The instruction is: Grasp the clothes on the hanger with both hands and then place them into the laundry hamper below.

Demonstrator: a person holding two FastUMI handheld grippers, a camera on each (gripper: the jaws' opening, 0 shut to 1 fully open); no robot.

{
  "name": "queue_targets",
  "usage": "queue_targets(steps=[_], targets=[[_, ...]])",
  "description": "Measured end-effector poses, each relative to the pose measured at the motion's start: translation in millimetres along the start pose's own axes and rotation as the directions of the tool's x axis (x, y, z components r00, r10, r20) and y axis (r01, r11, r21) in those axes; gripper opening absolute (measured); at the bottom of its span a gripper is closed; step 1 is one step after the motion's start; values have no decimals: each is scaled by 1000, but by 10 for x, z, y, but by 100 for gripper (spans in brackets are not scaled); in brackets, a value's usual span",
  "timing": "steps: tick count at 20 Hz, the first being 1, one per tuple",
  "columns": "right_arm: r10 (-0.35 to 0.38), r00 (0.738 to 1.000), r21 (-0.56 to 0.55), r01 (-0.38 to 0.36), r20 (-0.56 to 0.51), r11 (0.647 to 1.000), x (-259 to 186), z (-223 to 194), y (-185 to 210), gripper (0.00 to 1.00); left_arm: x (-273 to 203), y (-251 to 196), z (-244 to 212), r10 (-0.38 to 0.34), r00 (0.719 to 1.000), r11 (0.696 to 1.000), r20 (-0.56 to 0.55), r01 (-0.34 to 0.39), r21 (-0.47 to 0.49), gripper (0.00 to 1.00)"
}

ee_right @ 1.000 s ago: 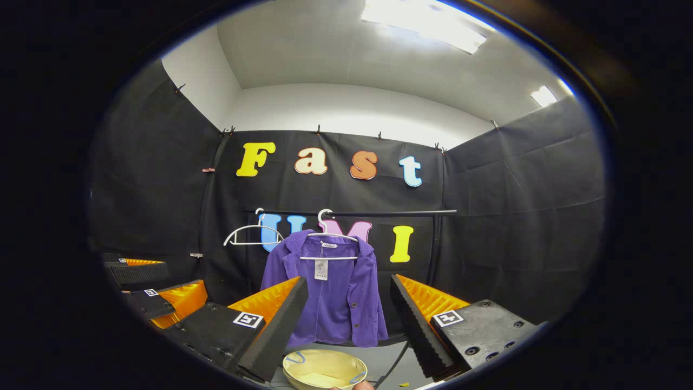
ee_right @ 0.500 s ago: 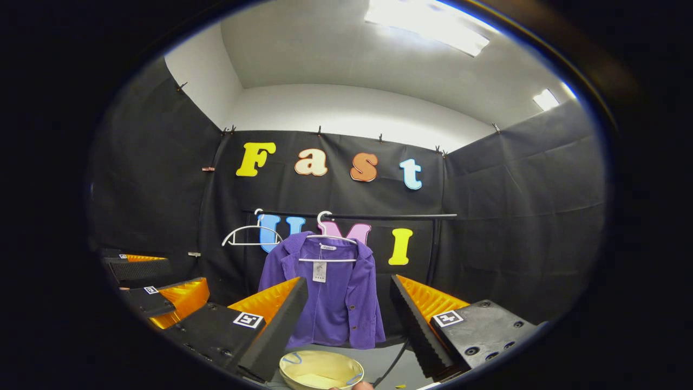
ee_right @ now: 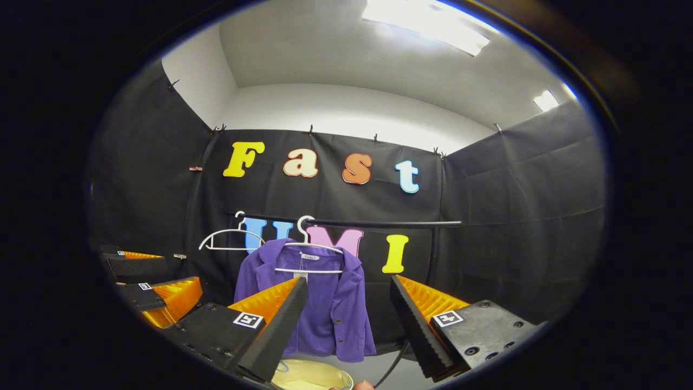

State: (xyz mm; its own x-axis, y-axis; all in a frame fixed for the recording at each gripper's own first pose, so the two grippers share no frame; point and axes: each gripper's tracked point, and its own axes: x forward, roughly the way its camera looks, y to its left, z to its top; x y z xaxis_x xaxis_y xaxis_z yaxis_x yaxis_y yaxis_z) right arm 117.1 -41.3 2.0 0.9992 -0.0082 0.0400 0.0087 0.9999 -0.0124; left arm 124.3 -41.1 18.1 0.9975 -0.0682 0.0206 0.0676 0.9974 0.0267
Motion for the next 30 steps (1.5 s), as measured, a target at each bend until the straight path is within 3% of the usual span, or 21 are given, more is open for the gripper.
queue_targets(steps=[6,9,13,22,26,28,29,30], targets=[[67,998,30,-67,-1,997,919,-286,-158,97,1134,-186,-175,55,998,998,-22,-55,8,95],[113,994,44,-113,-11,993,1300,-482,-206,97,1658,-146,-300,125,992,992,-28,-125,14,93],[158,986,52,-155,-48,987,1677,-836,-231,97,2252,-13,-600,222,974,974,-36,-221,43,97],[149,986,60,-145,-70,988,2261,-1409,-226,98,3027,351,-1037,360,933,932,-13,-359,57,96],[136,987,49,-132,-85,990,2572,-1643,-177,98,3075,454,-1015,357,934,932,6,-356,63,47],[133,989,45,-130,-57,990,2754,-1665,-154,98,3008,571,-986,396,918,917,0,-395,47,23],[130,991,44,-128,-43,991,2851,-1680,-156,98,2975,621,-951,419,908,907,-3,-419,37,23],[123,992,41,-121,-41,992,2947,-1725,-153,98,2961,624,-929,424,906,905,-4,-424,26,16]])
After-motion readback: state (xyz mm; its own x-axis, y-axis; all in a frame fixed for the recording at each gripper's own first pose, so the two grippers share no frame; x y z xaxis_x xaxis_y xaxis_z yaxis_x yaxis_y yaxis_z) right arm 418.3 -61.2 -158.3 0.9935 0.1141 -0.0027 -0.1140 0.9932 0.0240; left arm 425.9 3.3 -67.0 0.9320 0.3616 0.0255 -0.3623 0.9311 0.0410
